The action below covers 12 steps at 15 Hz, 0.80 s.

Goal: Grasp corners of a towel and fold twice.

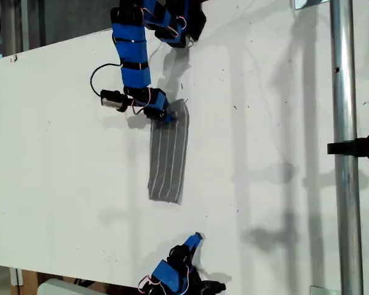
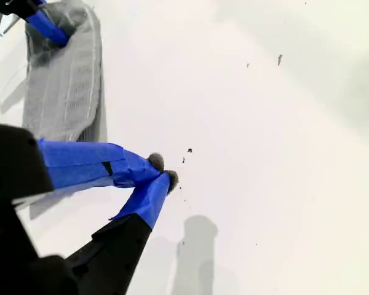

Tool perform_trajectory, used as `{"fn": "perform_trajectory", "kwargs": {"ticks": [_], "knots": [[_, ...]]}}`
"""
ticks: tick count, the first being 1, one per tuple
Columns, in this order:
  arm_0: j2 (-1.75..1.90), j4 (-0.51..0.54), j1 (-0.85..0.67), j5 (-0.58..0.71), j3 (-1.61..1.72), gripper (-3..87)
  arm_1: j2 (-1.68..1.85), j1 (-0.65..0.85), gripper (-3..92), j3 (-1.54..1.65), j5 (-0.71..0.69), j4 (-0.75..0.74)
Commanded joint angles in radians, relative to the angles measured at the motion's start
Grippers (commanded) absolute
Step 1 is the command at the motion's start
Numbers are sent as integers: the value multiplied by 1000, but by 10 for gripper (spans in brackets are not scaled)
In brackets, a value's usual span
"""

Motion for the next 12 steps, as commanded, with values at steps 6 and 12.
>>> {"fn": "perform_trajectory", "kwargs": {"ticks": [6,12], "knots": [[6,15,-3,18,-3,-25,213,-103,-2,-337,-2,364],[6,12,6,-6,5,-25,-356,-114,9,-723,-117,110]]}}
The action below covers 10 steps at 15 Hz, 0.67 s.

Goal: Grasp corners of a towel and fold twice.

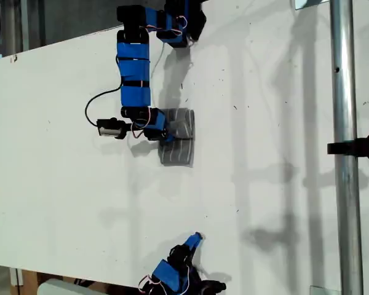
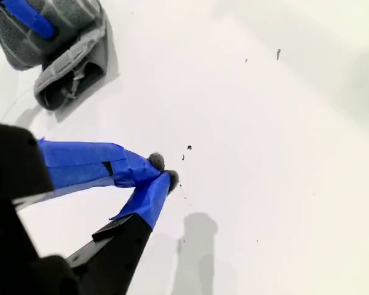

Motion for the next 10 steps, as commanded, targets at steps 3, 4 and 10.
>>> {"fn": "perform_trajectory", "kwargs": {"ticks": [3,4,10], "knots": [[5,6,0,-8,6,-25,127,11,454,-54,-129,-163],[5,6,-2,-8,11,-25,279,31,438,2,-195,-276],[5,-17,-32,-75,101,-24,885,207,213,229,-318,-265]]}}
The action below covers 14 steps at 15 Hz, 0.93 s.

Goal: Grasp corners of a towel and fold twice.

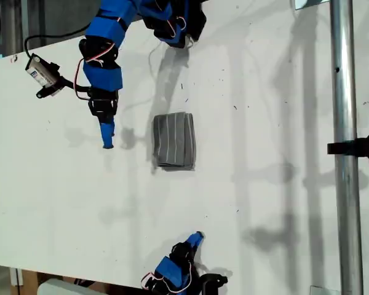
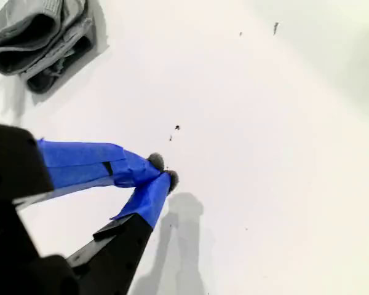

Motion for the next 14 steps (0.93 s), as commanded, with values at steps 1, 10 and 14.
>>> {"fn": "perform_trajectory", "kwargs": {"ticks": [1,10,14], "knots": [[5,-12,-34,3,8,-24,222,35,146,187,-6,26],[5,-17,-112,526,9,-21,1236,-37,-3,1256,443,517],[5,-34,-107,801,17,-23,1230,-184,29,1246,474,552]]}}
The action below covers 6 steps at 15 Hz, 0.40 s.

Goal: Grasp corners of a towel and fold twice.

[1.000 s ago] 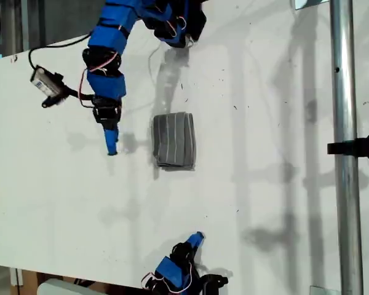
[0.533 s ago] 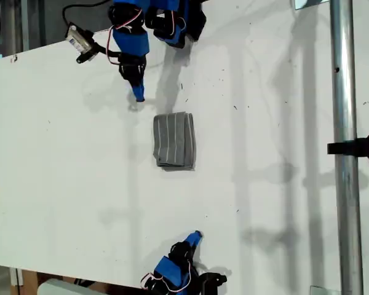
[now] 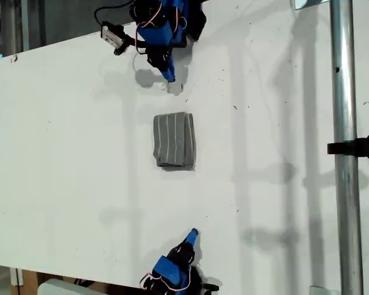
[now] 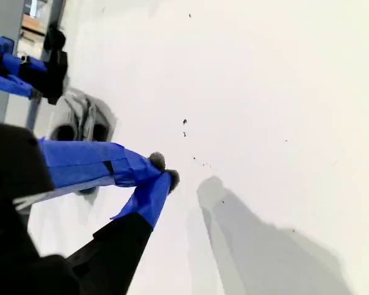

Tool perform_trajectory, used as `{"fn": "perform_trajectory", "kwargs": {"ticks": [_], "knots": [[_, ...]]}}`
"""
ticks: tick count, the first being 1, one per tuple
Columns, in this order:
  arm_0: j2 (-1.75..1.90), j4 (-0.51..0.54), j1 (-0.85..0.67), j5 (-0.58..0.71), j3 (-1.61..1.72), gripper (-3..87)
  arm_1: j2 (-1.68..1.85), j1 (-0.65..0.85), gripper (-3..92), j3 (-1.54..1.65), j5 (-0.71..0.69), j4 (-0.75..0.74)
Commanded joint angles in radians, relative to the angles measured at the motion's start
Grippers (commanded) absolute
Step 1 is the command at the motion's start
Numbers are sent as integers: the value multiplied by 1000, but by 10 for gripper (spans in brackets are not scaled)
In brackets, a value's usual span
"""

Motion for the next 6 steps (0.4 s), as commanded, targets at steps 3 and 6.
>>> {"fn": "perform_trajectory", "kwargs": {"ticks": [3,6], "knots": [[5,-12,-15,25,8,-23,-5,-86,29,-11,11,5],[5,-12,-15,25,8,-23,-5,-95,29,-11,11,5]]}}
